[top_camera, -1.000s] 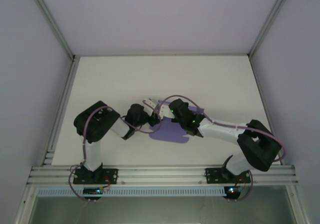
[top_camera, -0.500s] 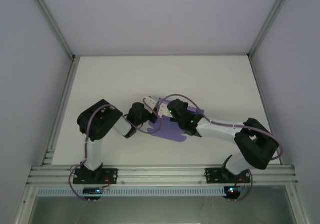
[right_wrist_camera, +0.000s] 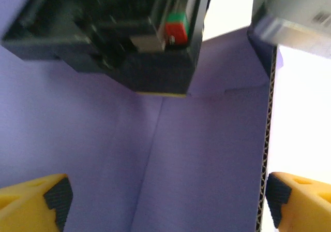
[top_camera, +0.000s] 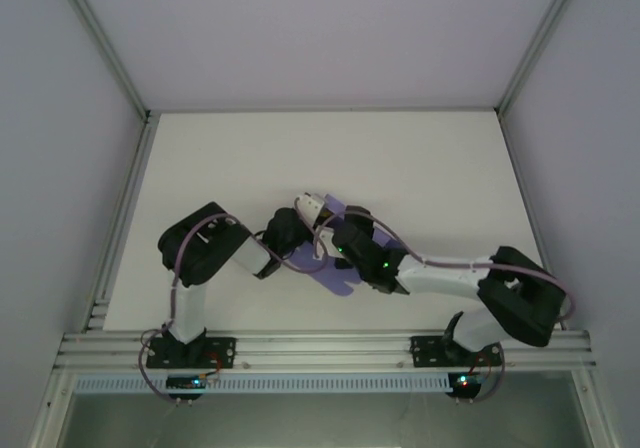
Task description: Assemble paper box
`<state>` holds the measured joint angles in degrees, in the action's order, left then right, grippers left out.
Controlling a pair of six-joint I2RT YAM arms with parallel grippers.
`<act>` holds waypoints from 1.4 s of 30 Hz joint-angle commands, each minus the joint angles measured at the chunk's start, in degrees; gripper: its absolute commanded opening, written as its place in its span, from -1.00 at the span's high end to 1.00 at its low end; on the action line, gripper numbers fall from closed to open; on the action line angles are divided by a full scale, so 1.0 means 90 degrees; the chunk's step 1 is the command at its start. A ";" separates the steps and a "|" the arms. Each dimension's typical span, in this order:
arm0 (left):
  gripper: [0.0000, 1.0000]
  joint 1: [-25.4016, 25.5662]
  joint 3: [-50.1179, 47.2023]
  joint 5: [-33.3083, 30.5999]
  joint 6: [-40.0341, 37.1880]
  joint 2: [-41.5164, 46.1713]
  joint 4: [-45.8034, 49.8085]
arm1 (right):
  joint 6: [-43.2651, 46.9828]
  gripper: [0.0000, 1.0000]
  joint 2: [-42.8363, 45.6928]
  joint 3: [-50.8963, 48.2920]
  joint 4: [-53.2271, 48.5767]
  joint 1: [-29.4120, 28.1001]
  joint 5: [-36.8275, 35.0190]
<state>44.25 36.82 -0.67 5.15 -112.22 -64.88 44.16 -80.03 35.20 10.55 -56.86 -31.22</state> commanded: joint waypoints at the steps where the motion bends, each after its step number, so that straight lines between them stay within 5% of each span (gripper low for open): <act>1: 1.00 0.0048 0.0260 -0.0031 0.0190 0.0502 -0.0510 | -0.0528 -0.98 0.0947 -0.0194 -0.0538 -0.0192 0.0867; 10: 1.00 0.0077 0.0344 -0.0993 0.0305 0.0946 0.0811 | -0.2161 -0.98 0.3810 -0.0570 -0.2368 0.0700 0.4208; 16: 1.00 0.0094 0.0094 -0.0741 0.0384 0.1085 0.0828 | -0.2871 -0.98 0.4233 -0.0542 -0.1933 0.0949 0.3489; 19: 1.00 0.0101 -0.0035 -0.0652 0.0243 0.1242 0.1108 | -0.3904 -0.98 0.4181 -0.0041 -0.1892 0.1640 0.3208; 23: 1.00 0.0168 -0.0207 -0.0573 0.0059 0.1465 0.1590 | -0.5116 -0.98 0.3562 0.0953 -0.2715 0.3055 0.4409; 27: 1.00 0.0229 -0.0362 -0.0521 0.0058 0.1571 0.1759 | -0.5305 -0.95 0.2403 0.1784 -0.3530 0.3898 0.5655; 33: 1.00 0.0288 -0.0468 -0.0514 0.0197 0.1343 0.1700 | -0.4648 -0.82 0.0766 0.2519 -0.3511 0.3889 0.6548; 42: 1.00 0.0312 -0.0619 -0.0463 0.0276 0.1017 0.1369 | -0.3766 -0.63 -0.1006 0.3294 -0.3998 0.3297 0.6655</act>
<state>46.68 31.66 -5.76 6.72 -101.97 -50.26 6.66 -87.15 62.43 -22.37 -26.24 25.91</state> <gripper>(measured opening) 0.088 0.817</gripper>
